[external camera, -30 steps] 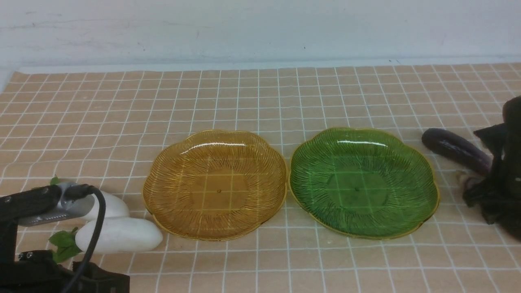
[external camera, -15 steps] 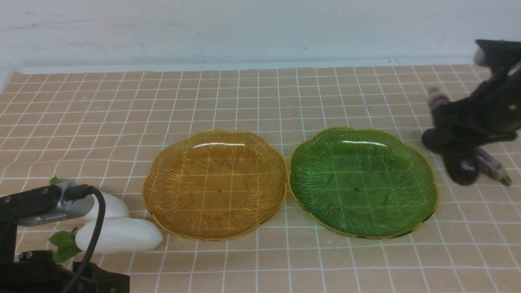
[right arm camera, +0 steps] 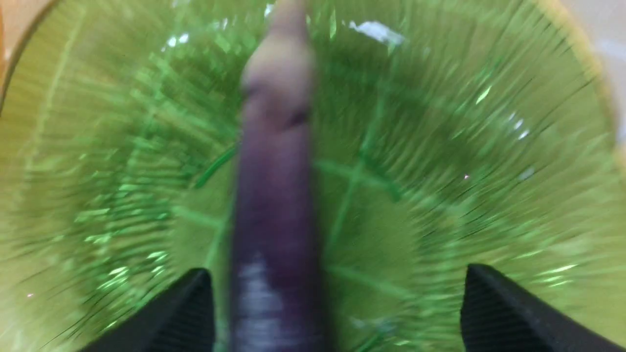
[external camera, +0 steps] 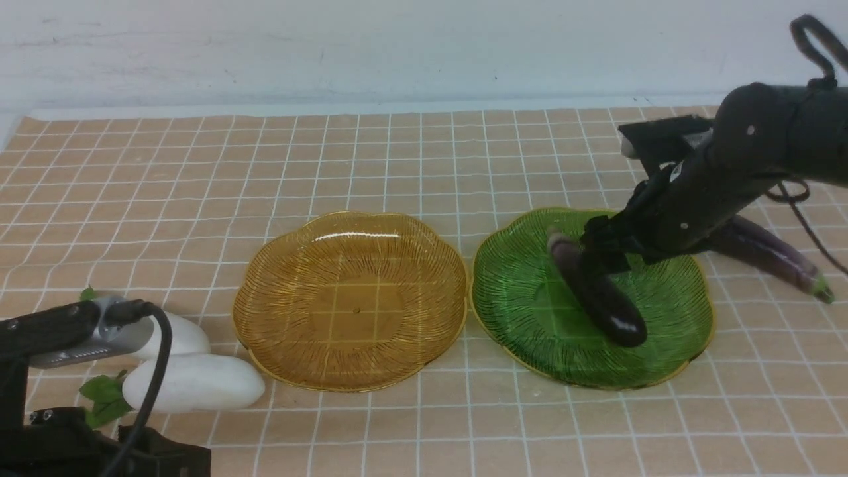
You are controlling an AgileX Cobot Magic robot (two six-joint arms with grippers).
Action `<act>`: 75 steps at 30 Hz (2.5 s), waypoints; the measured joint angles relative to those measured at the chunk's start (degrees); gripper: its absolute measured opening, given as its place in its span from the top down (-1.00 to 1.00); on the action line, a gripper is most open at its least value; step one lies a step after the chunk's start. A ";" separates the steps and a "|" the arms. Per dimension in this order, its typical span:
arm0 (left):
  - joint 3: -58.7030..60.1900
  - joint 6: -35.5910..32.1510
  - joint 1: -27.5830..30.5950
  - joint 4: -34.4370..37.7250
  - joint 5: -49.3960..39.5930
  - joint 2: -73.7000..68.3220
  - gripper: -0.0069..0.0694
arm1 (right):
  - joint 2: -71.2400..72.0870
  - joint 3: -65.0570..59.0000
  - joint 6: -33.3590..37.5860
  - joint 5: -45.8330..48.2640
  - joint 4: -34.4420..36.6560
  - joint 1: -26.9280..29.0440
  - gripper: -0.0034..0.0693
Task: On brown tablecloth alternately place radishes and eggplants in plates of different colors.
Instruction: 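Put the eggplants into the green plate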
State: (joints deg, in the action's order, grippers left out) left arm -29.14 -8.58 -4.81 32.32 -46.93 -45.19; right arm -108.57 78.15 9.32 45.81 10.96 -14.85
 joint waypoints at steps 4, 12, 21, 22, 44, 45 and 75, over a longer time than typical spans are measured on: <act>0.00 0.00 0.00 0.00 0.00 0.00 0.16 | -0.35 4.55 -1.21 3.30 -2.45 3.45 -0.70; 0.00 0.00 0.00 0.00 0.00 0.00 0.16 | -4.61 12.68 -2.38 6.41 -5.58 16.29 0.78; 0.00 0.00 0.00 0.00 0.00 0.00 0.16 | -10.34 13.96 6.26 5.98 -9.28 18.92 0.46; 0.00 0.00 0.00 0.00 0.00 0.00 0.16 | -10.79 14.01 7.08 5.70 -9.67 18.92 0.34; 0.00 0.00 0.00 0.00 0.86 0.00 0.16 | -17.86 20.68 6.56 13.53 -13.48 18.74 -0.04; 0.00 0.00 0.00 0.00 0.86 0.00 0.16 | -17.38 24.73 5.77 19.80 -11.93 18.74 -0.04; -9.37 0.01 0.00 -13.68 -0.44 -3.02 -0.26 | 5.37 12.95 -5.86 24.57 -6.12 -7.10 -0.37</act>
State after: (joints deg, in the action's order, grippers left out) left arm -38.51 -8.58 -4.81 18.64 -47.38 -48.22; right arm -103.19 91.10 3.46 70.38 4.84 -21.95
